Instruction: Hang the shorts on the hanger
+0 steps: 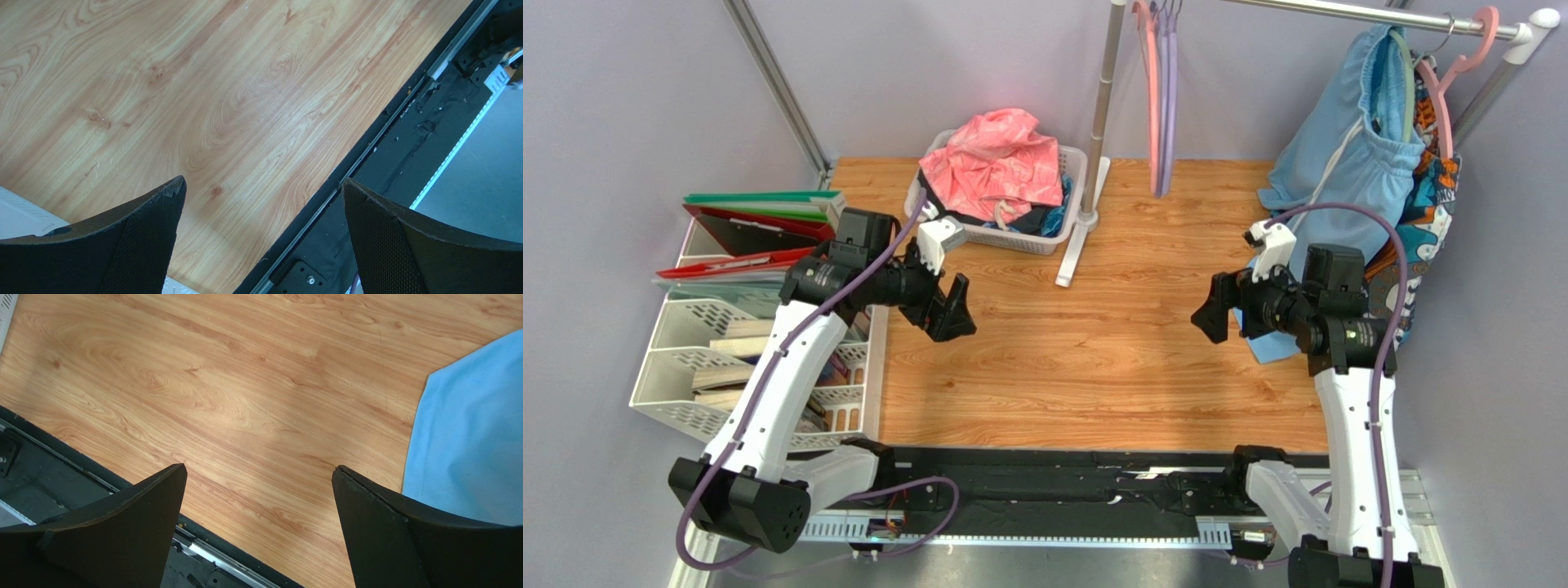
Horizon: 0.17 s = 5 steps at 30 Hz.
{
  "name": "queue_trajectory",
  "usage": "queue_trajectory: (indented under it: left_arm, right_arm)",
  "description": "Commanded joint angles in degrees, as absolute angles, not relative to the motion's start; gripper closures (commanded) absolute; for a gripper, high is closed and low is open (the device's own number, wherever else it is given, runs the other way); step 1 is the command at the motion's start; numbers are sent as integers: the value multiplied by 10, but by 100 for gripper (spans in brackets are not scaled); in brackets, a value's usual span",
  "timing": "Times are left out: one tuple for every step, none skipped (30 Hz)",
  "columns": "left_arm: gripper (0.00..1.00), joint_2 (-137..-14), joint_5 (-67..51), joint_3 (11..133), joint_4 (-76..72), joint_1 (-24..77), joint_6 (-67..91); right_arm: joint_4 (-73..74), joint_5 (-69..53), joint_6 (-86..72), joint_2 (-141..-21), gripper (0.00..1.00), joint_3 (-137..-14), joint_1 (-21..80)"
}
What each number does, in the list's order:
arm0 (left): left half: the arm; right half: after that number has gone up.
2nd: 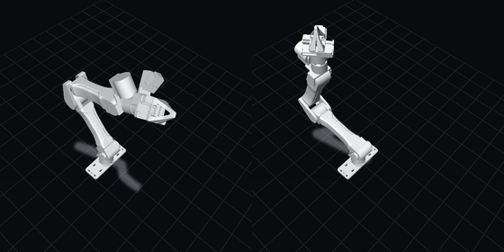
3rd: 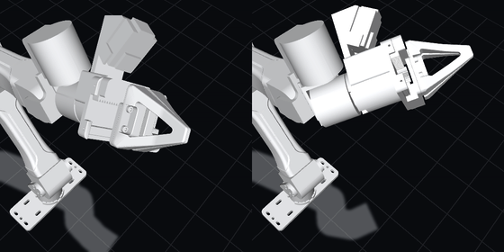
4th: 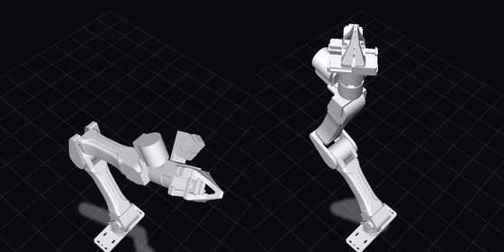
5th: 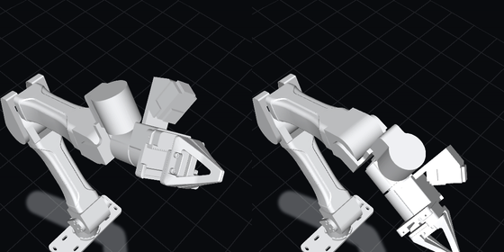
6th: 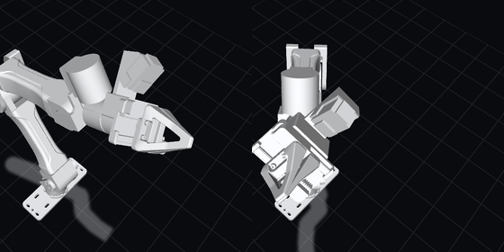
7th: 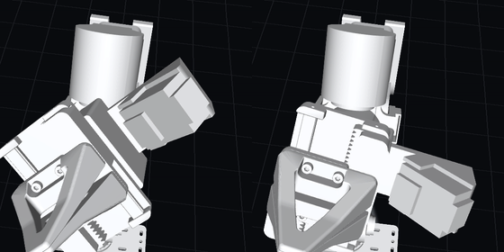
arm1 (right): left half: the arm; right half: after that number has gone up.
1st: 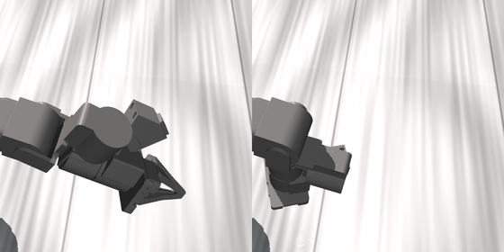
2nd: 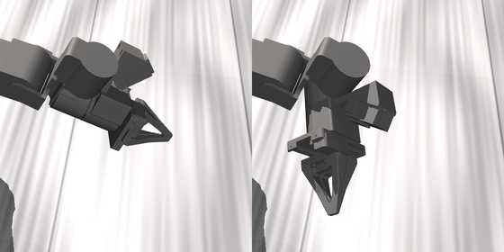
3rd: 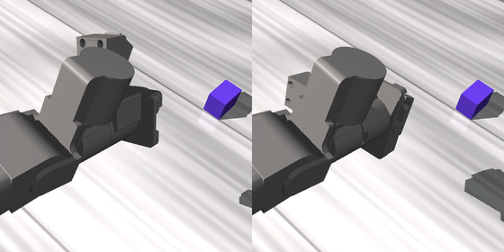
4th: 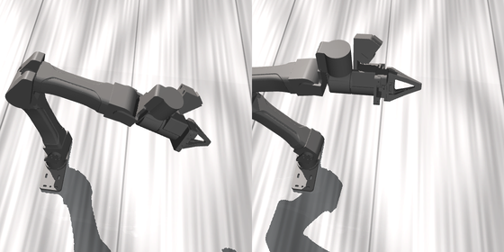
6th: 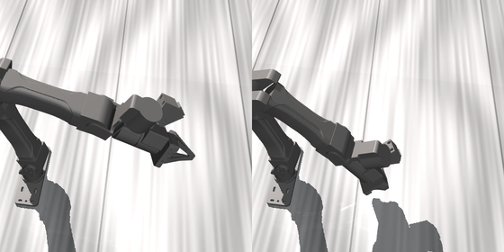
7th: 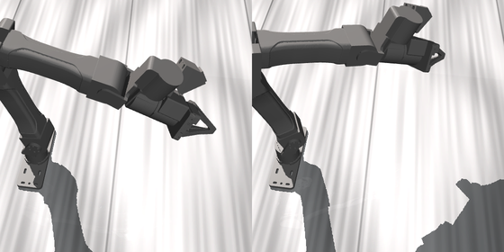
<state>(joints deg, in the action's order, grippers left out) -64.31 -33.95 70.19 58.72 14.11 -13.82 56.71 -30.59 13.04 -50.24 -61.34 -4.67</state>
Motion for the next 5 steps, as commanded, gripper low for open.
queue_trajectory:
  left_arm:
    - [1, -607, -315, 689, 589, 138, -164]
    - [1, -598, -312, 688, 589, 138, -165]
    - [1, -592, -310, 683, 585, 138, -165]
    - [1, -588, -302, 682, 584, 139, -164]
    - [1, -582, -293, 680, 578, 138, -157]
  right_arm:
    - [562, -319, 165, -476, 5, -585, -43]
    - [562, -320, 165, -469, 5, -580, -43]
    - [561, -319, 165, -463, 5, -577, -43]
    - [559, -318, 164, -460, 5, -572, -43]
    - [556, -318, 163, -453, 4, -570, -43]
